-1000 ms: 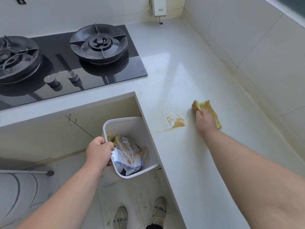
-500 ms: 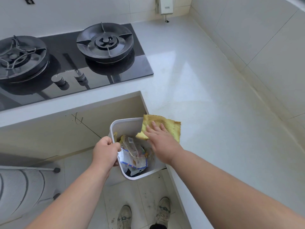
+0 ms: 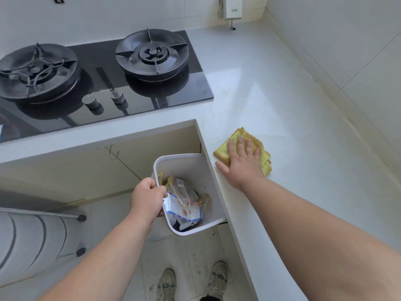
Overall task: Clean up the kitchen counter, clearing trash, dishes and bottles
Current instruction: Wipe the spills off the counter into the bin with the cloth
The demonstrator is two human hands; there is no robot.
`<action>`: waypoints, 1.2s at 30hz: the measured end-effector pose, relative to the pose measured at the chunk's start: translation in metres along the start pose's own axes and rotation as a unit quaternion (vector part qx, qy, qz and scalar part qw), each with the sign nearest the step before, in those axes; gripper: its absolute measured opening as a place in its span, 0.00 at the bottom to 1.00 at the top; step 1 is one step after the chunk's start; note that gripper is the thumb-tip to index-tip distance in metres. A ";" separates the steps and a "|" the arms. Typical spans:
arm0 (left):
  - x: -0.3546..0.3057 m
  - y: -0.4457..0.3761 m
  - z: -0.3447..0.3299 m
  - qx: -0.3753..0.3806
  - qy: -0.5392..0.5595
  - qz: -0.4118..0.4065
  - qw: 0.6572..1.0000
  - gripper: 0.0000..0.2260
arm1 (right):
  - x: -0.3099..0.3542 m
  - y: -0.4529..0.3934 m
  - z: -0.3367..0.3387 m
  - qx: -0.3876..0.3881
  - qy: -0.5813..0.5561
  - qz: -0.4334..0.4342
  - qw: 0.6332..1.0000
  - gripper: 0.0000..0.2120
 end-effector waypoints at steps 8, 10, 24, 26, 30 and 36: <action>0.008 -0.009 -0.003 -0.004 0.001 0.005 1.000 0.13 | 0.008 -0.038 0.012 -0.042 -0.026 0.035 0.998 0.29; 0.010 -0.010 -0.002 -0.009 -0.004 0.006 1.000 0.13 | 0.019 -0.033 0.008 -0.055 -0.051 0.108 0.991 0.27; 0.015 0.012 0.032 0.039 0.012 -0.004 0.999 0.11 | 0.105 0.098 -0.017 -0.141 -0.632 -0.121 0.753 0.18; 0.014 0.016 0.045 0.044 0.010 -0.012 0.999 0.12 | 0.117 0.107 -0.019 -0.151 -0.803 -0.200 0.540 0.19; 0.016 0.026 0.077 0.061 0.003 -0.024 0.998 0.12 | 0.133 0.137 -0.005 -0.181 -0.898 -0.190 0.353 0.25; 0.016 0.048 0.117 0.083 0.023 -0.039 0.996 0.11 | 0.130 0.206 0.011 -0.233 -0.928 -0.125 0.264 0.29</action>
Point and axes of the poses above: each hand's wrist, its own y-axis away from the middle knuckle, its own z-axis out of the back of the hand, x = y × z, the point moved 4 cm from there along -y, towards the middle knuckle, and after that the axes turned 11 degrees about z, right-handed, at the moved point
